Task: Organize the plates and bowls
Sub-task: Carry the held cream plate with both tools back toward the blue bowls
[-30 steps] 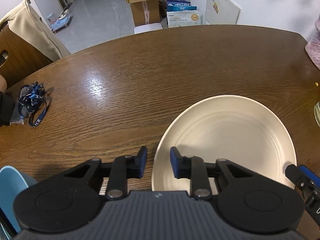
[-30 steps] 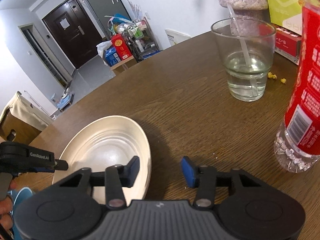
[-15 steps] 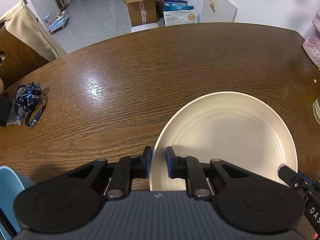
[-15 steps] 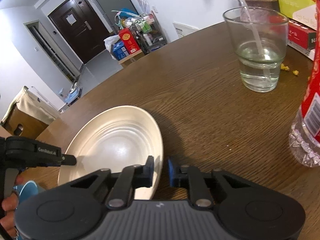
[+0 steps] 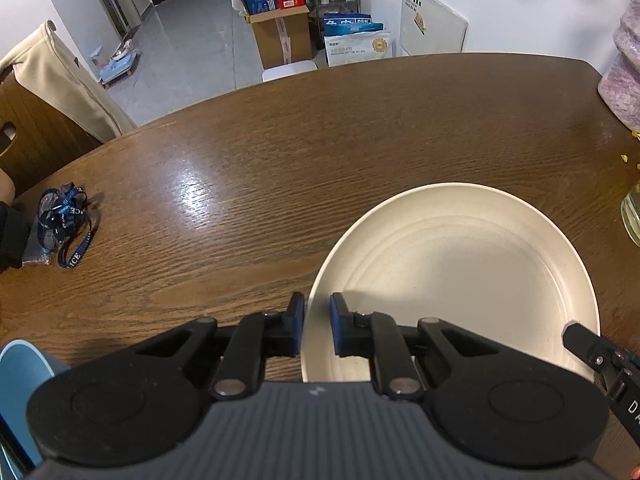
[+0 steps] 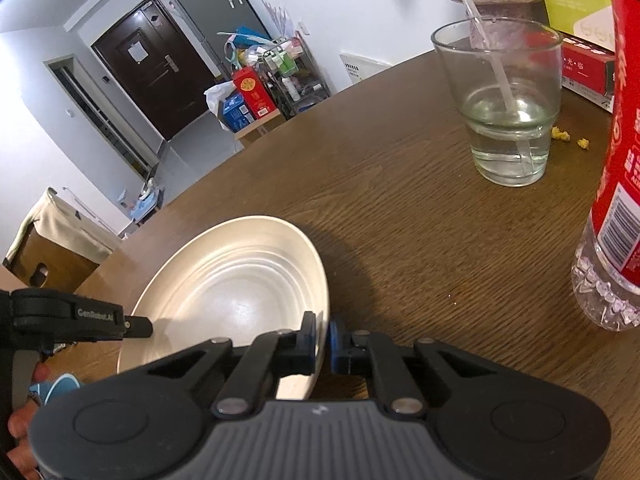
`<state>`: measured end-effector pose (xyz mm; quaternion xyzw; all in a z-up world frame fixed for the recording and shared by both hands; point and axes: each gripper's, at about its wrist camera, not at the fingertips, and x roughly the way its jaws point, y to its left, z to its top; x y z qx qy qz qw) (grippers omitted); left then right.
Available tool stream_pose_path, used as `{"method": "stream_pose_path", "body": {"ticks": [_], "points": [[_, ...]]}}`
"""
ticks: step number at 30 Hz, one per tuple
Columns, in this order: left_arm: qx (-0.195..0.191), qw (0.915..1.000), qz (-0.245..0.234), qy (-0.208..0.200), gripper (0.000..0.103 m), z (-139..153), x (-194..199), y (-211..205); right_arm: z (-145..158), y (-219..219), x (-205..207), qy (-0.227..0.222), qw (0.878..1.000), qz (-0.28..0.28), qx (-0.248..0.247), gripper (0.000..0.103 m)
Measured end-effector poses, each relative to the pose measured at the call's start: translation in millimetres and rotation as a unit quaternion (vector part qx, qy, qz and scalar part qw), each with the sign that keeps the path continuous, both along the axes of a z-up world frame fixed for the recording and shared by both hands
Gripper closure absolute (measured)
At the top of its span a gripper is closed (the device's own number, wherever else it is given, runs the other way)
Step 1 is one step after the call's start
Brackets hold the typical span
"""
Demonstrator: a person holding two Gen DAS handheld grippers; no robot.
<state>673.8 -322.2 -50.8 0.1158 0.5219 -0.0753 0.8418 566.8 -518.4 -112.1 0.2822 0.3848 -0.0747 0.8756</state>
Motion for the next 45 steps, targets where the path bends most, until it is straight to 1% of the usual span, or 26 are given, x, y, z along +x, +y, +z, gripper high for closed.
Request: {"method": "stream_pose_path", "body": {"ticks": [8,14,19,30,37,45], "points": [[-0.005,0.9998,-0.005,-0.016,0.09,13,-5,-7,11,-8,-6,-0.017,1.0,-0.011,0.001,0.096],[-0.007,0.9998,-0.001,-0.02,0.09,18,-5,-9,17,-12,-8,-0.023,1.0,-0.014,0.002,0.096],[-0.01,0.9995,0.0,-0.029,0.09,29,-10,-8,26,-14,-12,-0.032,0.999,-0.015,0.001,0.096],[-0.016,0.9988,0.004,-0.045,0.09,55,-27,-5,49,-11,-24,-0.05,0.999,-0.016,-0.006,0.096],[-0.024,0.9982,0.004,-0.055,0.09,71,-40,0,66,-8,-39,-0.062,0.998,-0.018,-0.009,0.096],[-0.027,0.9977,0.004,-0.063,0.09,85,-54,7,76,-6,-51,-0.066,0.998,-0.018,-0.006,0.096]]}}
